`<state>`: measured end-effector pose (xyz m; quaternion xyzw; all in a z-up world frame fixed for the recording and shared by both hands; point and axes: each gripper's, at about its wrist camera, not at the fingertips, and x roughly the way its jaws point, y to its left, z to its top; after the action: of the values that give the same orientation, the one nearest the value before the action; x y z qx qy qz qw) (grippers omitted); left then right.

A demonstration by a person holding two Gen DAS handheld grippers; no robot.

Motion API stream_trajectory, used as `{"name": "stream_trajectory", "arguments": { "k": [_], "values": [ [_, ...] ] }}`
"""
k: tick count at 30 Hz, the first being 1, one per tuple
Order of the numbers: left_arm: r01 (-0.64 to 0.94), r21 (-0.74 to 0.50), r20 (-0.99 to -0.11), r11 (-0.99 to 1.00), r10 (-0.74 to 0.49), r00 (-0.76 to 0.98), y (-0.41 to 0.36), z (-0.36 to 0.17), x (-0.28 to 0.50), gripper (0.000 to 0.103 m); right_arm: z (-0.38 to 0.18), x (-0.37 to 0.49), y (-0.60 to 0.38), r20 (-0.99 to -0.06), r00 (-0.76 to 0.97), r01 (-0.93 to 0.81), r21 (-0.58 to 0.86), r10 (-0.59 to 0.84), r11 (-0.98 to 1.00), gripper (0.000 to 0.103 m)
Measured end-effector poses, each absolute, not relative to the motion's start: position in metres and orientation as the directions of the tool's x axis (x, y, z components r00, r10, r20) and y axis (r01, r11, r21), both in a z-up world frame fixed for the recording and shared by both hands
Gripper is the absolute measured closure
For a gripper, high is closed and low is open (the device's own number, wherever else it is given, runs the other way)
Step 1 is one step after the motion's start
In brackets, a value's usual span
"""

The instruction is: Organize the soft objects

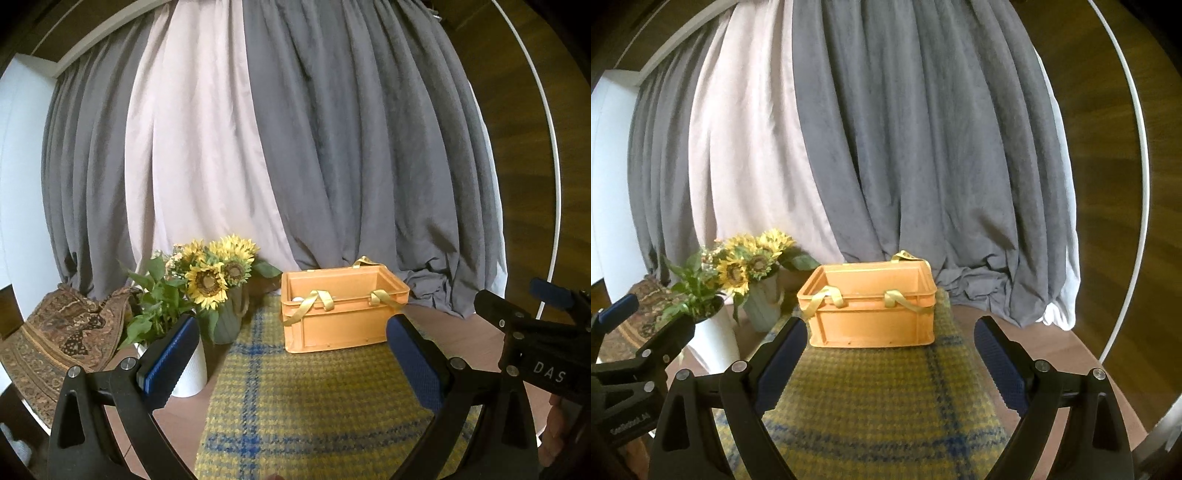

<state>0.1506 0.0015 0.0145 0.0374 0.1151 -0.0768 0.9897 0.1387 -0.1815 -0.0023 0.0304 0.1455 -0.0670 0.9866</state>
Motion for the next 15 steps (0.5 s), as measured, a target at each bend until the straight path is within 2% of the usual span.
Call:
{"name": "stream_trajectory", "arguments": {
  "k": [15],
  "values": [
    [0.157, 0.040, -0.241, 0.987, -0.143, 0.960, 0.005, 0.011, 0.099, 0.000, -0.005, 0.085, -0.179, -0.287, 0.952, 0.127, 0.048, -0.108, 0.991, 0.010]
  ]
}}
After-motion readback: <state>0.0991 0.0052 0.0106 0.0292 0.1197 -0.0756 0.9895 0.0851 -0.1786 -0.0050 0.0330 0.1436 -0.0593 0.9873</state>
